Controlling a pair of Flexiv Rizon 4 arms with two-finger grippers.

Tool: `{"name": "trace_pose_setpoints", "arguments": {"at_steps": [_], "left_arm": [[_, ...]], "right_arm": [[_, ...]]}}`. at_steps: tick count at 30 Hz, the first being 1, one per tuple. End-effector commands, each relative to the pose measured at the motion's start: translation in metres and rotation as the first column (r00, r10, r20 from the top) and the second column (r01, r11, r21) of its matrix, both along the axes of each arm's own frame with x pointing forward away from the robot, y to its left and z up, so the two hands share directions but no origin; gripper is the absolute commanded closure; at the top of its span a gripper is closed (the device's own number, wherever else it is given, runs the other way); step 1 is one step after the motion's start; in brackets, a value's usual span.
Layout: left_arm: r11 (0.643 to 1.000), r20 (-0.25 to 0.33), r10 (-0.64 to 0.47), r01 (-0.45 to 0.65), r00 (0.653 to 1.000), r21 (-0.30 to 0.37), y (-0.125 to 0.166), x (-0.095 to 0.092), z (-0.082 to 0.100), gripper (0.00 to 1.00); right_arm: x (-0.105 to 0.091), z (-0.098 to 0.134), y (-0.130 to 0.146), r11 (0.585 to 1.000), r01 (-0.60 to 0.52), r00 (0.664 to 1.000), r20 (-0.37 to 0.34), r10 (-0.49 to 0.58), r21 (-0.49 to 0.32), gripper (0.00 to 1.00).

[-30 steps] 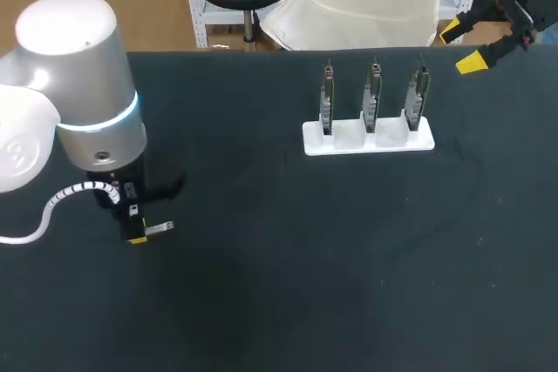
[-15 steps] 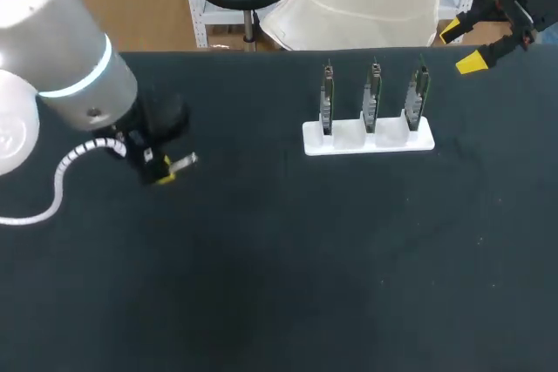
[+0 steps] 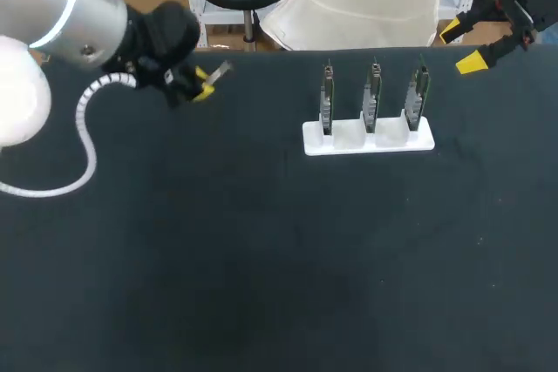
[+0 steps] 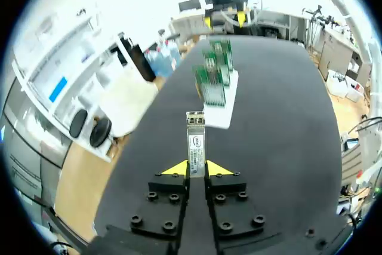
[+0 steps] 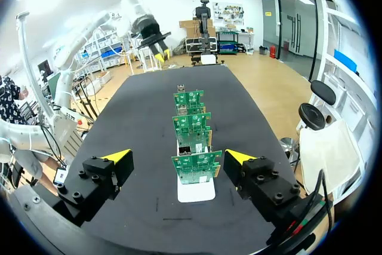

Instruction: Pick up the optical module with the left hand, and insert it into the network port with the right hand.

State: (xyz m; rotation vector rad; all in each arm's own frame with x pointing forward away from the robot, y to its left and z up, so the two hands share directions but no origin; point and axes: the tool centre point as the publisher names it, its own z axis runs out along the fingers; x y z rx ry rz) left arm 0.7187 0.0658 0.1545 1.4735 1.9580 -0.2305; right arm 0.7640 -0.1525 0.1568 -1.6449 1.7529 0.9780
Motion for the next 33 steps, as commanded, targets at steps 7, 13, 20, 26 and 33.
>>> {"name": "trace_pose_setpoints", "arguments": {"at_steps": [7, 13, 20, 26, 33], "left_arm": [[0.968, 0.089, -0.064, 0.084, 0.994, -0.238, -0.058, 0.038, 0.036, 1.0], [0.944, 0.124, -0.154, 0.183, 0.98, -0.273, -0.106, 0.049, 0.052, 1.0], [0.897, 0.139, -0.237, 0.272, 0.961, -0.348, -0.16, 0.058, 0.062, 1.0], [0.863, 0.167, -0.274, 0.319, 0.947, -0.391, -0.198, 0.063, 0.069, 1.0], [0.817, 0.183, -0.303, 0.354, 0.935, -0.455, -0.235, 0.065, 0.073, 1.0]], "right_arm": [[-0.002, 0.0, 0.0, 1.0, 0.004, 1.0, 0.005, -0.004, 0.0, 0.0], [-0.002, 0.0, 0.0, 1.0, 0.004, 1.0, 0.005, -0.004, 0.0, 0.0], [-0.002, 0.0, 0.0, 1.0, 0.004, 1.0, 0.005, -0.004, 0.0, 0.0], [-0.002, 0.0, 0.0, 1.0, 0.004, 1.0, 0.005, -0.004, 0.0, 0.0], [-0.002, 0.0, 0.0, 1.0, 0.004, 1.0, 0.005, -0.004, 0.0, 0.0]]}}
